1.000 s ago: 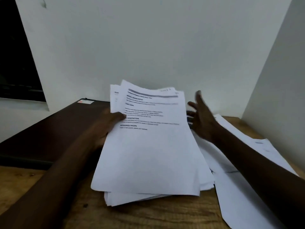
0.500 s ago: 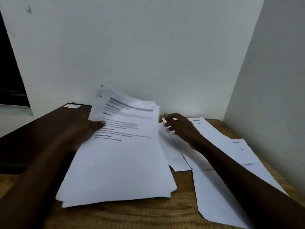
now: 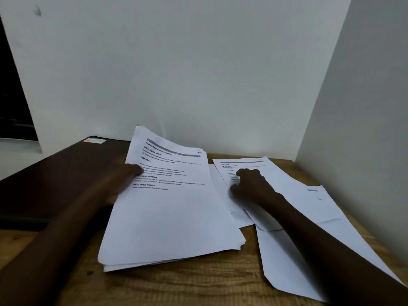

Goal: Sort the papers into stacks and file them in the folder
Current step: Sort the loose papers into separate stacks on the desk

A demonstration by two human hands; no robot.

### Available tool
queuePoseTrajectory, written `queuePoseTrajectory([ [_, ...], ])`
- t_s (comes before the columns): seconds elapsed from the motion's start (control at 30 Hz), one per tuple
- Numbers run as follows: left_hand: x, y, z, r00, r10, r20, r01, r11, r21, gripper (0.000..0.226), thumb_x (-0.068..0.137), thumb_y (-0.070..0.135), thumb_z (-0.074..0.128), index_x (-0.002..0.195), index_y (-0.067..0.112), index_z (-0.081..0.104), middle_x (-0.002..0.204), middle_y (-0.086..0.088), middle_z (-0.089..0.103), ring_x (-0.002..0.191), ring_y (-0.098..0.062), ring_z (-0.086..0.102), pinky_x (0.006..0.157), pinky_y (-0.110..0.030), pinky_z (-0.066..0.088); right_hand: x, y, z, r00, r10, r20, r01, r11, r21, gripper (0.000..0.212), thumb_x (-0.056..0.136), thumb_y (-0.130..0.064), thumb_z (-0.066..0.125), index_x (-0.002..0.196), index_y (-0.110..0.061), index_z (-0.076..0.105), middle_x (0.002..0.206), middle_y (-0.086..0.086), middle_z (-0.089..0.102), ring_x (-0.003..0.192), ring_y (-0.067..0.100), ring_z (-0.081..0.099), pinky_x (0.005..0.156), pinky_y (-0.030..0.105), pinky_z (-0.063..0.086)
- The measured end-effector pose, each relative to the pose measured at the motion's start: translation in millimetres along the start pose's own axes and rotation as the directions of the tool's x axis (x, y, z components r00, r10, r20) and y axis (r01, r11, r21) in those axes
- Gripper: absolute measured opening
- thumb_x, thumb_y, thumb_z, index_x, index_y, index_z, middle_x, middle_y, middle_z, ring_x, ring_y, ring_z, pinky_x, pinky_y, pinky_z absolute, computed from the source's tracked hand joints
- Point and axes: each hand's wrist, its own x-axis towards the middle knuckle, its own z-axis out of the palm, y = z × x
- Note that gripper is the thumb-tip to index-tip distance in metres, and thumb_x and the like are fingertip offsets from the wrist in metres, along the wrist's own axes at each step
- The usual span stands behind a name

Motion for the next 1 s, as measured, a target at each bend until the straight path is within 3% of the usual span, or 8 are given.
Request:
queuePoseTrajectory([
  [0.1, -3.9, 2.1, 3.8, 1.0, 0.011, 0.007, -0.011, 0.999, 0.043, 0.027, 0.095, -0.008, 0.047, 0.116, 0.006, 0.057, 0.102, -0.021, 0.064, 0.088, -0.038, 0.062, 0.074, -0.041, 0.053, -1.3, -0.5, -5.2, 0.997, -0.009, 0.077, 0.007, 1.0, 0.025, 0.077, 0.065, -0.054, 0.057, 0.132, -0.017, 0.047, 0.135, 0.007, 0.049, 0.127, 0.028, 0.046, 0.105, 0.049, 0.038],
  [0.3, 9.1, -4.3, -0.5, 0.998, 0.039, 0.039, -0.04, 0.999, 0.035, 0.032, 0.095, -0.009, 0.045, 0.12, 0.005, 0.057, 0.112, -0.022, 0.063, 0.081, -0.031, 0.062, 0.066, -0.037, 0.053, -2.5, -4.2, -4.3, 0.995, -0.068, 0.076, 0.074, 0.994, -0.076, 0.055, 0.074, -0.021, 0.061, 0.126, -0.015, 0.045, 0.124, 0.012, 0.051, 0.114, 0.03, 0.052, 0.094, 0.041, 0.048],
  [0.5, 5.0, -1.5, 0.2, 0.998, 0.036, 0.056, -0.034, 0.999, -0.022, 0.032, 0.096, -0.011, 0.041, 0.118, 0.007, 0.054, 0.091, -0.012, 0.063, 0.068, -0.026, 0.066, 0.042, -0.026, 0.054, -11.5, -7.7, -3.7, 0.939, -0.289, -0.184, 0.204, 0.903, -0.377, 0.035, 0.088, -0.009, 0.049, 0.123, -0.014, 0.05, 0.12, 0.011, 0.054, 0.111, 0.032, 0.055, 0.081, 0.032, 0.038],
  [0.67, 7.1, -2.7, -0.3, 0.996, 0.045, 0.074, -0.042, 0.998, -0.046, 0.033, 0.096, -0.011, 0.04, 0.123, 0.003, 0.054, 0.098, -0.017, 0.064, 0.077, -0.027, 0.062, 0.051, -0.032, 0.057, -16.3, -28.3, -24.3, 0.869, -0.263, -0.419, 0.368, 0.909, 0.194, 0.029, 0.072, -0.004, 0.057, 0.092, -0.024, 0.064, 0.073, 0.0, 0.068, 0.068, 0.014, 0.063, 0.056, 0.02, 0.042],
  [0.73, 4.2, -1.7, 0.0, 0.995, 0.066, 0.073, -0.064, 0.997, -0.038, 0.027, 0.099, -0.008, 0.041, 0.117, 0.007, 0.054, 0.095, -0.013, 0.065, 0.072, -0.025, 0.066, 0.049, -0.027, 0.057, -32.4, -55.0, -30.5, 0.858, -0.338, -0.386, 0.474, 0.811, 0.343, 0.025, 0.072, -0.001, 0.06, 0.09, -0.017, 0.065, 0.065, 0.001, 0.07, 0.053, 0.012, 0.063, 0.053, 0.018, 0.048],
  [0.8, 5.6, -3.2, -1.0, 0.991, 0.094, 0.095, -0.09, 0.995, -0.044, 0.021, 0.101, 0.0, 0.044, 0.118, 0.005, 0.056, 0.113, -0.022, 0.066, 0.079, -0.027, 0.069, 0.071, -0.038, 0.06, -47.6, -85.4, -18.7, 0.862, -0.449, -0.236, 0.506, 0.727, 0.464, 0.027, 0.069, 0.003, 0.063, 0.092, -0.011, 0.063, 0.068, 0.01, 0.072, 0.047, 0.015, 0.063, 0.047, 0.019, 0.05],
  [0.87, 5.0, -2.3, -2.5, 0.989, 0.12, 0.092, -0.115, 0.992, -0.052, 0.023, 0.103, 0.012, 0.046, 0.119, 0.002, 0.058, 0.124, -0.026, 0.063, 0.089, -0.032, 0.066, 0.089, -0.047, 0.053, -53.9, -113.1, 8.2, 0.855, -0.5, -0.141, 0.494, 0.698, 0.519, 0.035, 0.069, 0.004, 0.066, 0.098, -0.011, 0.053, 0.075, 0.014, 0.072, 0.052, 0.017, 0.063, 0.046, 0.019, 0.047],
  [1.0, 1.0, -1.5, 0.8, 0.987, 0.15, 0.064, -0.146, 0.987, -0.07, 0.039, 0.1, 0.04, 0.051, 0.117, 0.008, 0.067, 0.111, -0.015, 0.072, 0.093, -0.028, 0.07, 0.088, -0.041, 0.053, -55.0, -144.4, 49.8, 0.851, -0.518, -0.09, 0.461, 0.653, 0.601, 0.051, 0.075, -0.008, 0.072, 0.113, -0.013, 0.039, 0.086, 0.006, 0.072, 0.081, 0.019, 0.066, 0.069, 0.027, 0.049],
])
